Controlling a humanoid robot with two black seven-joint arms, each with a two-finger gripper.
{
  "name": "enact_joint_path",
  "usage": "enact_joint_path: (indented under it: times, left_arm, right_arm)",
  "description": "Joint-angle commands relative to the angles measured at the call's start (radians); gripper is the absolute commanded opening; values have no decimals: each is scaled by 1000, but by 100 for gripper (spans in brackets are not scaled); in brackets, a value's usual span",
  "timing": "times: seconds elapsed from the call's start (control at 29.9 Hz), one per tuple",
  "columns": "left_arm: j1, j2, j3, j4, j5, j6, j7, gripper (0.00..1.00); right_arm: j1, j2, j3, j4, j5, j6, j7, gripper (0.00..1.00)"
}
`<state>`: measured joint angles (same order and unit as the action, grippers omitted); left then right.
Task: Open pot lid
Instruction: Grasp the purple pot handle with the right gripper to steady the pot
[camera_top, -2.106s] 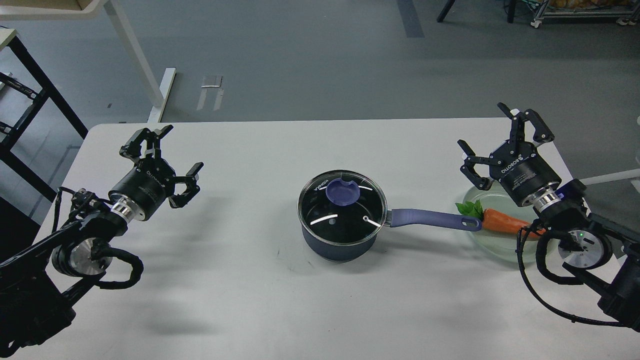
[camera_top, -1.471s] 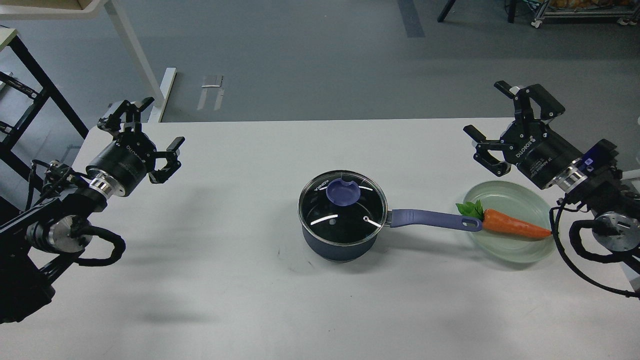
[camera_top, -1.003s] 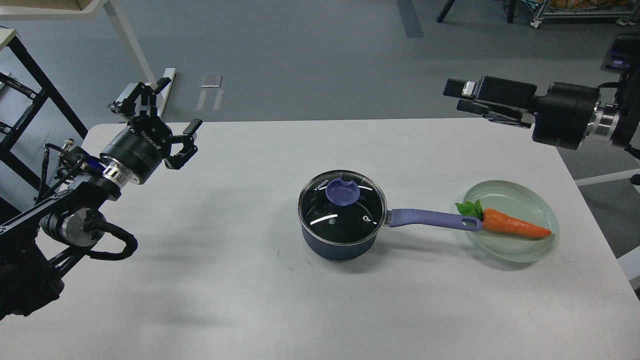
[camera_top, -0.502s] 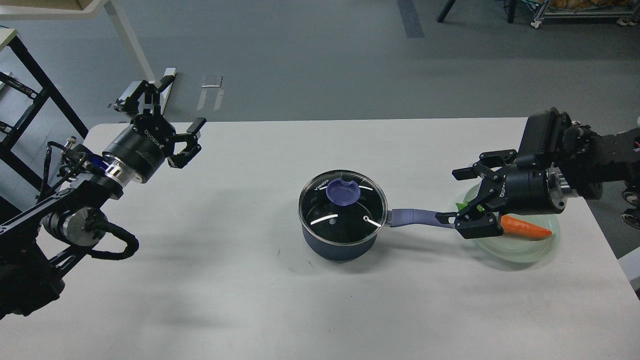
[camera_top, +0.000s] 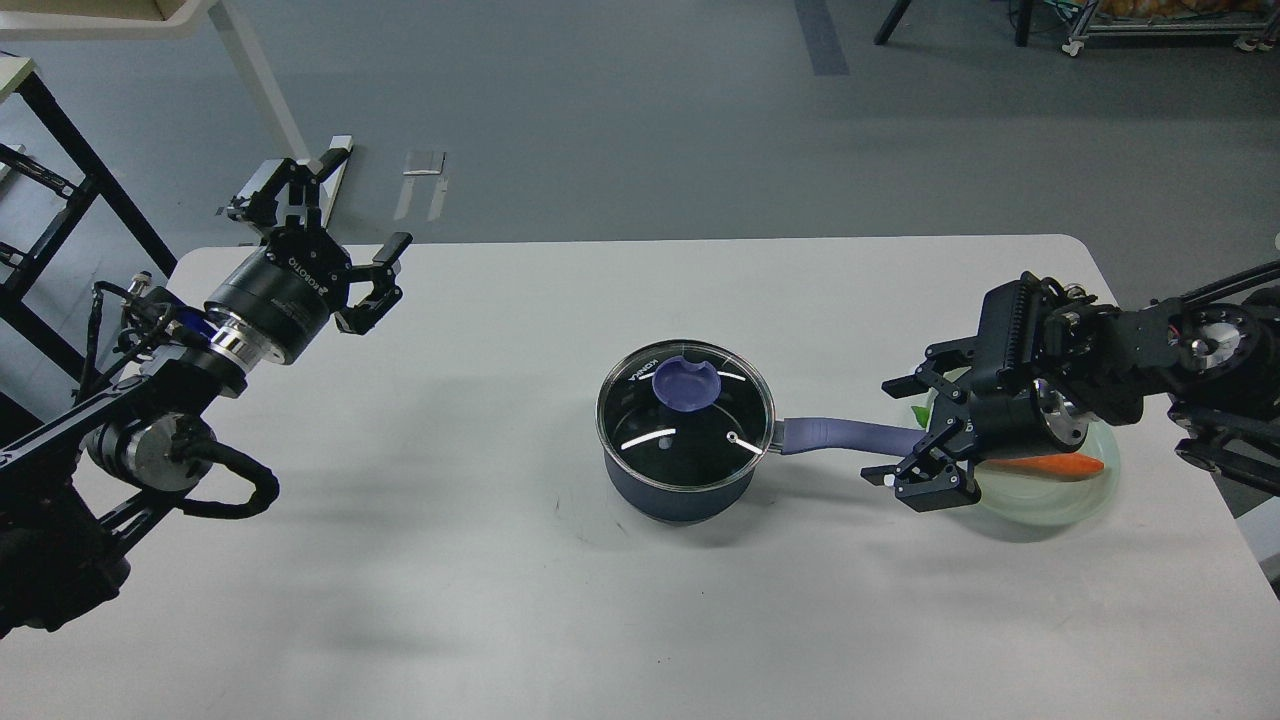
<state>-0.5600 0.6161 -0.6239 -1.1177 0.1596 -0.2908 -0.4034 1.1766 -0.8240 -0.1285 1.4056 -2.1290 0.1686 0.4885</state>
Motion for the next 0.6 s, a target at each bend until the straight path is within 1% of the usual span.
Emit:
enact_joint_path:
  times: [0.0, 0.03, 0.17, 0.3, 0.47, 0.57]
  left_arm:
    - [0, -1, 1, -10, 0, 4, 0, 99]
    - [0, -1, 1, -13, 0, 4, 0, 99]
    - [0, -1, 3, -16, 0, 5, 0, 99]
    - [0, -1, 3, -22, 0, 18, 0, 99]
    - [0, -1, 3, -25, 0, 19, 0, 99]
    - [0, -1, 1, -27, 0, 19, 0, 99]
  right_arm:
    - [0, 11, -22, -7, 0, 0, 0, 93]
    - [0, 12, -26, -10, 0, 0, 0, 93]
    - [-5, 22, -31, -23, 0, -3, 0, 82]
    - [-5, 39, -34, -37, 1, -3, 0, 75]
    - [-5, 49, -36, -50, 1, -4, 0, 61]
    - [-6, 52, -40, -53, 1, -4, 0, 59]
